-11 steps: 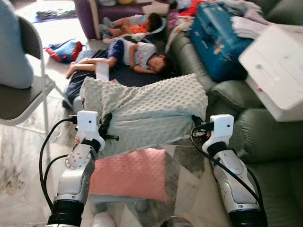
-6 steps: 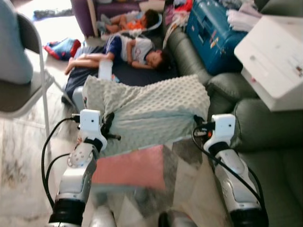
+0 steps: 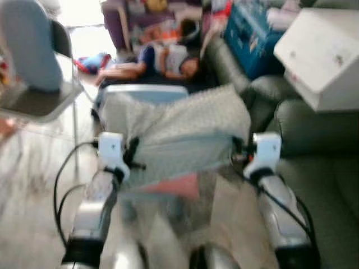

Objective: Move the pillow to the sofa

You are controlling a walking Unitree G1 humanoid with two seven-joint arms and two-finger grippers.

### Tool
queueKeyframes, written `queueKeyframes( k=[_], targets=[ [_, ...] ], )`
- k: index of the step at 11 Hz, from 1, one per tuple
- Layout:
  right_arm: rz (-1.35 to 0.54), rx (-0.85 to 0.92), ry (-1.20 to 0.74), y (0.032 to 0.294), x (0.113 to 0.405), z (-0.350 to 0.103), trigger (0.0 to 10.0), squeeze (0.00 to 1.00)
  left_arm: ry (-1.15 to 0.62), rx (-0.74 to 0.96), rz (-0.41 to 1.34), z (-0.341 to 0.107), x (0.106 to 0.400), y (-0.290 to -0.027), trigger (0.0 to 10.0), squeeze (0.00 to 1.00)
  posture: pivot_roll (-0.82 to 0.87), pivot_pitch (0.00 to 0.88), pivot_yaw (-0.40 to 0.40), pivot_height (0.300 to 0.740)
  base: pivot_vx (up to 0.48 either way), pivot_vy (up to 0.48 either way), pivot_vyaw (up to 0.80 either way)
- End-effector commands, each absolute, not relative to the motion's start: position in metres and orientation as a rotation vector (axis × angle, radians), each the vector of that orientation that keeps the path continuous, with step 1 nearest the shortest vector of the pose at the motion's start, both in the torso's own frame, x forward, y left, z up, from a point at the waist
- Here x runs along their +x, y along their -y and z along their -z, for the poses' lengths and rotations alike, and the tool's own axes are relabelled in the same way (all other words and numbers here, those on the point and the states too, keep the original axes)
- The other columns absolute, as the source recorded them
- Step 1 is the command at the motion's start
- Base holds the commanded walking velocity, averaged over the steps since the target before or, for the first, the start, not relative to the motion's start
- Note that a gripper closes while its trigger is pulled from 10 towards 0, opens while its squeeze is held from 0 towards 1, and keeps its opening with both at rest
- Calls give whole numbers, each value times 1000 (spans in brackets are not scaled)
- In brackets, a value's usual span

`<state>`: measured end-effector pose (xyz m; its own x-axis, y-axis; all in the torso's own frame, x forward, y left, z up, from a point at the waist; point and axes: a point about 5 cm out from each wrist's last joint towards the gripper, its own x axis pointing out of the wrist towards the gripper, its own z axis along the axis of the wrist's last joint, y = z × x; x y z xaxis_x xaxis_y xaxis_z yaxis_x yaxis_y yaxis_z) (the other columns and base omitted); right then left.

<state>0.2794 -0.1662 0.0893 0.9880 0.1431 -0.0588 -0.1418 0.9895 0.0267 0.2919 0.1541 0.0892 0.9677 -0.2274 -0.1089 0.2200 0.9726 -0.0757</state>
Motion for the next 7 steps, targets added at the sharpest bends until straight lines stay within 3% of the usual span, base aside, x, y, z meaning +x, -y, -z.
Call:
queueKeyframes(
  k=[1,7],
  targets=[
    [-99,17,-36,176,281,-95,10000,0,-109,-48,208,-91,292,-159,10000,0,-66,44,-49,740,-341,0,0],
    [-86,11,-46,178,283,-95,10000,0,-121,-49,208,-89,292,-158,10000,0,-73,54,-52,740,-336,0,0]
  ],
)
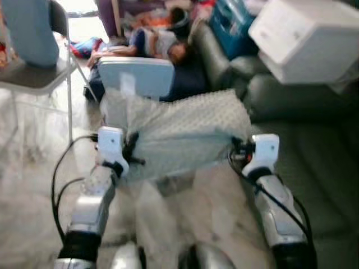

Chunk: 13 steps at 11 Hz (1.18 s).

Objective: Move the pillow to the sofa

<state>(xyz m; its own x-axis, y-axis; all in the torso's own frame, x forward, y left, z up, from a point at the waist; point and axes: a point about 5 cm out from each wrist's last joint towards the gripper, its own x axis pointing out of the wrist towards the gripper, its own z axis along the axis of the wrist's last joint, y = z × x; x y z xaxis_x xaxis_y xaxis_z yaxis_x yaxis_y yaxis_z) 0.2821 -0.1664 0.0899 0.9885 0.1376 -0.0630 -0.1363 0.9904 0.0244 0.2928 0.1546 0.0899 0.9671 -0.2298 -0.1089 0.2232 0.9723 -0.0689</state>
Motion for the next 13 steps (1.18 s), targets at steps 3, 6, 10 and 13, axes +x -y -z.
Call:
queueKeyframes(
  k=[3,6,10,13],
  targets=[
    [-86,9,-52,177,282,-94,10000,0,-118,-45,210,-89,291,-158,10000,0,-73,58,-50,740,-106,0,-258],
    [-85,9,-57,177,282,-93,10000,0,-122,-54,211,-89,292,-159,10000,0,-74,60,-49,740,0,0,-800],
    [-85,-2,-67,177,282,-92,10000,0,-131,-78,230,-87,291,-156,10000,0,-78,63,-49,740,0,0,-800],
    [-85,-6,-68,176,282,-92,10000,0,-130,-67,246,-87,291,-155,10000,0,-78,68,-46,740,0,412,-800]
  ],
)
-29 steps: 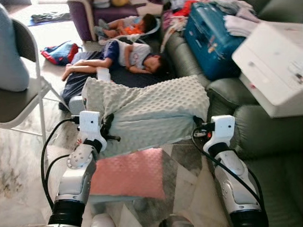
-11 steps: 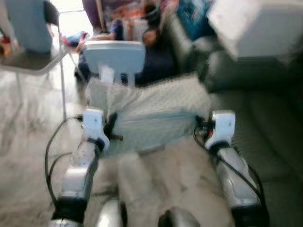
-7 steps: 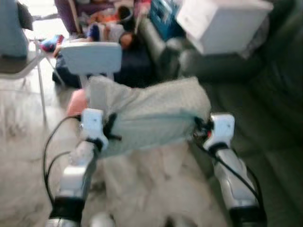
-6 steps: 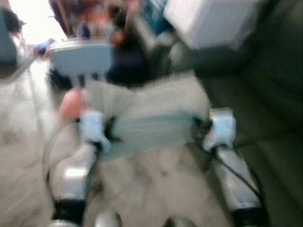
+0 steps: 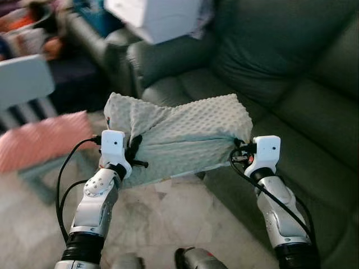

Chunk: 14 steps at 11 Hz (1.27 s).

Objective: Move the pillow to the sofa

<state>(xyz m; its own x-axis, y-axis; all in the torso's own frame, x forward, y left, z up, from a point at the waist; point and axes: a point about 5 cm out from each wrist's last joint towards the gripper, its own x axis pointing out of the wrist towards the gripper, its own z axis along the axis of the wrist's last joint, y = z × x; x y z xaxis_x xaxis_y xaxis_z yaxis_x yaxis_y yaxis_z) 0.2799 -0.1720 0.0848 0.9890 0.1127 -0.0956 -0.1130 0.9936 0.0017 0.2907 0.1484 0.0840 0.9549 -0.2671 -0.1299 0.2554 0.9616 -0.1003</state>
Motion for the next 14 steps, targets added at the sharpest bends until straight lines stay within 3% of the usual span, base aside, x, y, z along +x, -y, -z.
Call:
queueKeyframes(
  k=[1,3,14],
  targets=[
    [-85,-7,-69,176,282,-91,10000,0,-128,-67,262,-87,291,-155,10000,0,-76,70,-45,740,0,480,-800],
    [-88,-10,-71,174,282,-90,10000,0,-130,-57,272,-87,290,-152,10000,0,-77,71,-42,740,0,461,-800],
    [-82,-9,-96,172,278,-85,10000,0,-82,-130,433,-94,278,-141,10000,0,-66,93,-42,740,30,0,-800]
  ],
)
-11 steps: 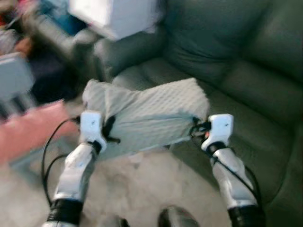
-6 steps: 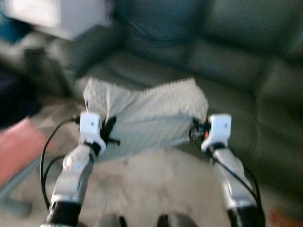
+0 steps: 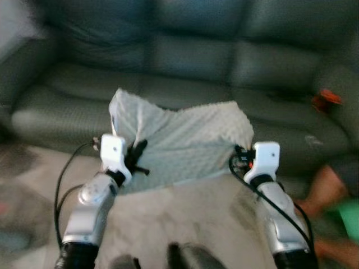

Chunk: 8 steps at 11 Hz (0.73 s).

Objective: Move the pillow to the sofa

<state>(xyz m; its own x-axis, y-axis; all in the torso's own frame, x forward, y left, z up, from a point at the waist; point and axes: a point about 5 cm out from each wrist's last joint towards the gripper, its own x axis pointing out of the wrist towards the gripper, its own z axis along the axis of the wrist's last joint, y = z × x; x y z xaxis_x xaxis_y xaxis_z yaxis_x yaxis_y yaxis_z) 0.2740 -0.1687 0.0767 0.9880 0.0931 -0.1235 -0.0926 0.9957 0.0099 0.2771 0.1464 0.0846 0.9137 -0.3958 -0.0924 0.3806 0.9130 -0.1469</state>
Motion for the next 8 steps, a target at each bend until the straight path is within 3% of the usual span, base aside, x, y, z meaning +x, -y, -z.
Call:
queueKeyframes(
  k=[1,8],
  targets=[
    [-79,-9,-89,172,280,-86,10000,0,-75,-136,443,-96,280,-140,10000,0,-68,95,-34,740,412,0,-731],
    [-94,-20,-73,168,280,-88,10000,0,-75,-153,452,-97,278,-138,10000,0,-81,114,-26,740,480,0,0]
  ],
)
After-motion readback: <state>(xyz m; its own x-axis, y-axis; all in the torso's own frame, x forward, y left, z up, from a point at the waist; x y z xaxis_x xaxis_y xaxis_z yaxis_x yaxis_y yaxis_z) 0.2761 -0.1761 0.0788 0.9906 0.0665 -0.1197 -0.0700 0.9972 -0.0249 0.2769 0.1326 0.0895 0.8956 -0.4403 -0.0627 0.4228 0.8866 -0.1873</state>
